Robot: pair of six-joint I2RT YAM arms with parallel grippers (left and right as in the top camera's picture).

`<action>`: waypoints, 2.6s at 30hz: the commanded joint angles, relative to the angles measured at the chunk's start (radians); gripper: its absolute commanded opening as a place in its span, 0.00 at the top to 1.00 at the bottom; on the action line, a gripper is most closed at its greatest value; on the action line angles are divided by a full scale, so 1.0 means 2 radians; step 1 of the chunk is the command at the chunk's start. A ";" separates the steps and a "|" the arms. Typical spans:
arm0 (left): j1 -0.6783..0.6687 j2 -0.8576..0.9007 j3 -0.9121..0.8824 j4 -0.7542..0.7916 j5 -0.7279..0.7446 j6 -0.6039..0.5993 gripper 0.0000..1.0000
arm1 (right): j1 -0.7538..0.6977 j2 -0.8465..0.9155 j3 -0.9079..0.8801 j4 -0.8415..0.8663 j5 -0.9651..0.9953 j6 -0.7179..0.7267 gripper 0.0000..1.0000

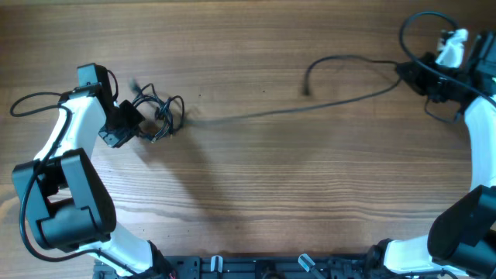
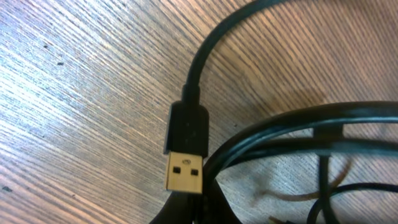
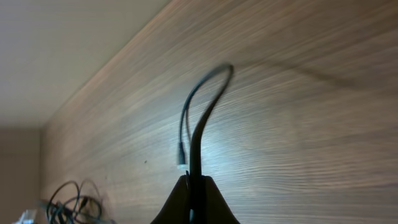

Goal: Untangle cables

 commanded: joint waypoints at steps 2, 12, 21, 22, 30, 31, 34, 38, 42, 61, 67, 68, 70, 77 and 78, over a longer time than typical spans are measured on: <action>-0.004 0.007 -0.028 0.023 0.008 -0.008 0.96 | -0.006 -0.014 -0.002 -0.014 0.012 -0.014 0.96; -0.009 0.007 -0.042 0.039 0.008 -0.008 0.96 | -0.006 -0.014 -0.002 -0.064 0.394 0.026 0.96; -0.010 0.007 -0.042 0.041 0.010 -0.008 0.96 | -0.006 -0.014 -0.002 -0.021 0.590 0.032 0.94; -0.010 0.007 -0.042 0.041 0.010 -0.008 0.96 | -0.006 -0.014 -0.002 -0.011 0.592 0.032 0.94; -0.010 0.007 -0.042 0.044 0.012 -0.008 0.96 | -0.003 -0.010 -0.002 0.027 0.115 -0.108 0.78; -0.010 0.007 -0.042 0.044 0.012 -0.008 0.96 | -0.002 -0.007 -0.002 0.020 0.108 -0.107 0.74; -0.010 0.007 -0.042 0.044 0.014 -0.008 0.96 | 0.009 0.002 -0.002 -0.002 0.107 -0.113 0.56; -0.010 0.007 -0.042 0.045 0.014 -0.008 0.96 | 0.024 0.019 -0.002 -0.005 0.095 -0.135 0.07; -0.010 0.007 -0.042 0.045 0.014 -0.008 0.95 | 0.046 0.039 -0.002 -0.005 0.094 -0.151 0.00; -0.010 0.007 -0.042 0.045 0.014 -0.008 0.94 | 0.356 0.138 -0.002 -0.014 0.141 -0.177 0.04; -0.010 0.007 -0.042 0.045 0.014 -0.009 0.93 | 0.437 0.166 -0.002 -0.013 0.267 -0.175 0.10; -0.010 0.007 -0.042 0.045 0.014 -0.009 0.93 | 0.445 0.173 -0.002 -0.011 0.272 -0.173 0.12; -0.010 0.007 -0.042 0.045 0.014 -0.009 0.93 | 0.466 0.187 -0.002 -0.009 0.290 -0.142 0.12; -0.010 0.007 -0.042 0.044 0.014 -0.008 0.93 | 0.473 0.222 -0.002 -0.006 0.378 -0.159 0.16; -0.010 0.007 -0.042 0.044 0.014 -0.009 0.93 | 0.473 0.223 -0.002 -0.008 0.388 -0.169 0.16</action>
